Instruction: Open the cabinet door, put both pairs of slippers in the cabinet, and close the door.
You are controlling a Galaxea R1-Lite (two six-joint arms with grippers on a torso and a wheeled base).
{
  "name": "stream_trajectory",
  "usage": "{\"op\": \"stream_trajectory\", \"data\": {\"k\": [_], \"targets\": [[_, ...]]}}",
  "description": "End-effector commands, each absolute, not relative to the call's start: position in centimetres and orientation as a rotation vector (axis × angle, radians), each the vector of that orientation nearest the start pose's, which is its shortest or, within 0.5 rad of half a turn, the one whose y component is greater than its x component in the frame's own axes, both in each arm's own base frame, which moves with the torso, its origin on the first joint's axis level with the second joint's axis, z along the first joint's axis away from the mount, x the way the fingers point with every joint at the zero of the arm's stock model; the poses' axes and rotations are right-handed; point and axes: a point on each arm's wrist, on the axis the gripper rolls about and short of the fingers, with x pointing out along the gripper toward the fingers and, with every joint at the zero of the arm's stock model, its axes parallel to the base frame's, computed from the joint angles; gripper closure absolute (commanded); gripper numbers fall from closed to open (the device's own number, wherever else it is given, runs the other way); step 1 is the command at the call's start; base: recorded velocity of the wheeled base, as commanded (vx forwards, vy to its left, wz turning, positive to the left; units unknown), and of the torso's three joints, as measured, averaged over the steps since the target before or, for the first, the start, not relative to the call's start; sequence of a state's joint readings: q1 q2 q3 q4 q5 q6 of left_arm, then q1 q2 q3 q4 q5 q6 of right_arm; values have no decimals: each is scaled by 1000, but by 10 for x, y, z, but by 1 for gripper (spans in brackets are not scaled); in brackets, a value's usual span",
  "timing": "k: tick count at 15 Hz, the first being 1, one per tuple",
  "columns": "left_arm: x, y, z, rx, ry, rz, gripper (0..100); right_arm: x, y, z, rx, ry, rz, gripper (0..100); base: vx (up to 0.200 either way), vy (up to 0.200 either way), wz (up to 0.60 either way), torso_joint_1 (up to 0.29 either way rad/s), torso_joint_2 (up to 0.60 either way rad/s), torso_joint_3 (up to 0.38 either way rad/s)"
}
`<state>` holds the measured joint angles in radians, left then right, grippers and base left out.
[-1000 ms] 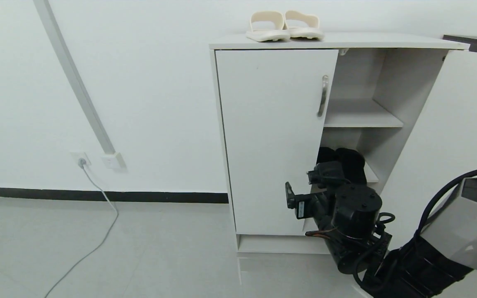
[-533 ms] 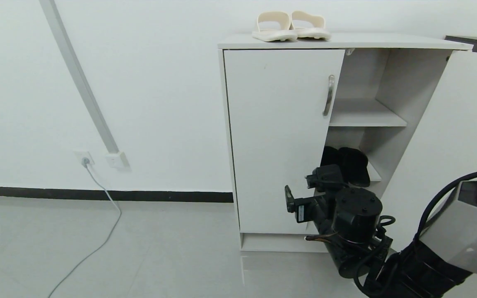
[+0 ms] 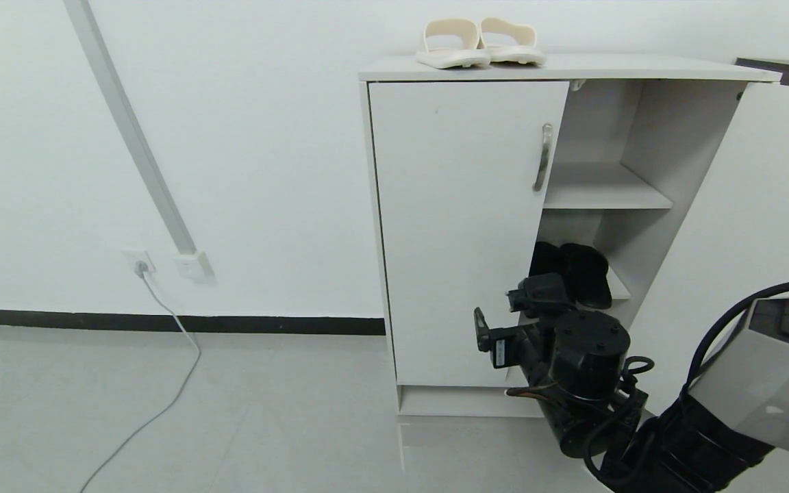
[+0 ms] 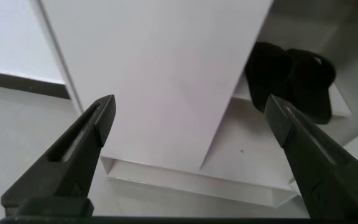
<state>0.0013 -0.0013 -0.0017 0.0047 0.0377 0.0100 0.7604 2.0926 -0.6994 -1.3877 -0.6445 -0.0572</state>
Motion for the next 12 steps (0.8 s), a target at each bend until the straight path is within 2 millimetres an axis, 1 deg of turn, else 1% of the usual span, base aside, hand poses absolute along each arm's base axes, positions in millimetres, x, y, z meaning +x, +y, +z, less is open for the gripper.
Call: {"op": "stream_trajectory", "data": {"k": [1, 7, 10, 12], "targets": [[-23, 1, 75, 11, 3, 40, 100, 266, 234, 98, -66, 6, 115, 0, 0, 0, 0, 0, 0, 0], [-23, 1, 75, 11, 3, 40, 100, 266, 234, 98, -68, 8, 115, 0, 0, 0, 0, 0, 0, 0], [-23, 1, 75, 11, 3, 40, 100, 266, 233, 98, -79, 8, 115, 0, 0, 0, 0, 1, -177, -290], [-23, 1, 75, 9, 3, 40, 100, 266, 234, 97, -80, 9, 115, 0, 0, 0, 0, 56, -442, -378]]}}
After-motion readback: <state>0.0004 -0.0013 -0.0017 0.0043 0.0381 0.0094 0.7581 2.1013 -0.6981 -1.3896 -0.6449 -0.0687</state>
